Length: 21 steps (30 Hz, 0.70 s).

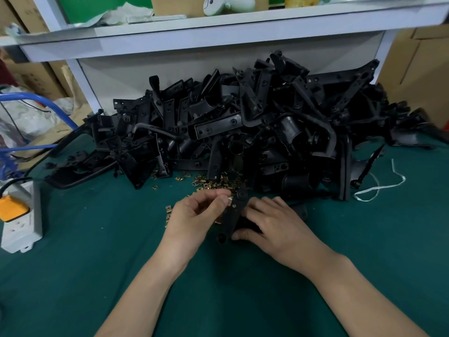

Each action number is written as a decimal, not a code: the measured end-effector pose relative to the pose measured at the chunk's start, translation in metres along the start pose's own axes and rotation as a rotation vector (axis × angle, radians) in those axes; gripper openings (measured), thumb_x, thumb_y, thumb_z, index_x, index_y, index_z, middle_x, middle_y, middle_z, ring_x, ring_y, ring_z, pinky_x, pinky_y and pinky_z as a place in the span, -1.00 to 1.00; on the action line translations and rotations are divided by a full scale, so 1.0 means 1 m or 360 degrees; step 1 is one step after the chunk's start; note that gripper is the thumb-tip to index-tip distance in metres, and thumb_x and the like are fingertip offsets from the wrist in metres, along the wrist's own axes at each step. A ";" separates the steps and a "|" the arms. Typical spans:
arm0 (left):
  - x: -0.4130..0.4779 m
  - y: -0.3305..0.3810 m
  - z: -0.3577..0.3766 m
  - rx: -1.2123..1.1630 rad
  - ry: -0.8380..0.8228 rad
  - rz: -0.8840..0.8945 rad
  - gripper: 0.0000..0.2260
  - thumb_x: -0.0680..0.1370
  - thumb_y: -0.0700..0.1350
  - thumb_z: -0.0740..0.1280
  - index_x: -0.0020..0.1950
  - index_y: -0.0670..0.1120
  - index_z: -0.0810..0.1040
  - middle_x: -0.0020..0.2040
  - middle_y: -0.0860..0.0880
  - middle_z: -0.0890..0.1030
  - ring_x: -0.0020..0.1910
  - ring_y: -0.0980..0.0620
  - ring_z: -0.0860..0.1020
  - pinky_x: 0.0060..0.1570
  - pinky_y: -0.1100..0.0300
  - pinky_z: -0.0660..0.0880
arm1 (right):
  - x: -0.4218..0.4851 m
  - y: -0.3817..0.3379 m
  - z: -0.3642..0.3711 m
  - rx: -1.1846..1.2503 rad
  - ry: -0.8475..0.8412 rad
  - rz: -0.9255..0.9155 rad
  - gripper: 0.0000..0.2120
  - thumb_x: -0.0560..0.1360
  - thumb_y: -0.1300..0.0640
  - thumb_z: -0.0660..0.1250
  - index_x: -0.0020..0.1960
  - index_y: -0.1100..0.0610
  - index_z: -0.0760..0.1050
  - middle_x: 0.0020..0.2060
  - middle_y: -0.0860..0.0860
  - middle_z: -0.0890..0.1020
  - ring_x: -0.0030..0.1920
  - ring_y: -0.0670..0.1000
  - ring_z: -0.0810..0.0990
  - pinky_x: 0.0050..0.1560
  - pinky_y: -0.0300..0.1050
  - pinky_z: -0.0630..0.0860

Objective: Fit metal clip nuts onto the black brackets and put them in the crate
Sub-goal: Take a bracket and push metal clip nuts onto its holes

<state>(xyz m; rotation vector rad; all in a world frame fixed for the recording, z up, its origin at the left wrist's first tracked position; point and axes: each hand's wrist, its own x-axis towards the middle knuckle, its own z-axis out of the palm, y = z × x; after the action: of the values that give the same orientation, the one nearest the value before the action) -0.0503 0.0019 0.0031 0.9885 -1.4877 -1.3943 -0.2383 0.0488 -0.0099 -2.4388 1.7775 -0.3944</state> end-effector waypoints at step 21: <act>0.005 0.003 -0.008 0.0153 -0.0077 -0.0050 -0.82 0.47 0.12 0.44 0.04 0.18 0.73 -0.16 -0.01 0.72 -0.24 0.22 0.56 -0.09 0.37 0.52 | 0.004 0.001 0.003 0.0093 0.0047 -0.0033 -0.34 0.51 -0.40 -0.09 0.29 -0.09 0.55 0.03 -0.15 0.54 0.04 -0.10 0.39 0.02 -0.21 0.11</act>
<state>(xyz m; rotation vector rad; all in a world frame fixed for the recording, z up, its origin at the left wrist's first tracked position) -0.0443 -0.0057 0.0065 1.0482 -1.5940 -1.3886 -0.2377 0.0447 -0.0125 -2.4260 1.7278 -0.4798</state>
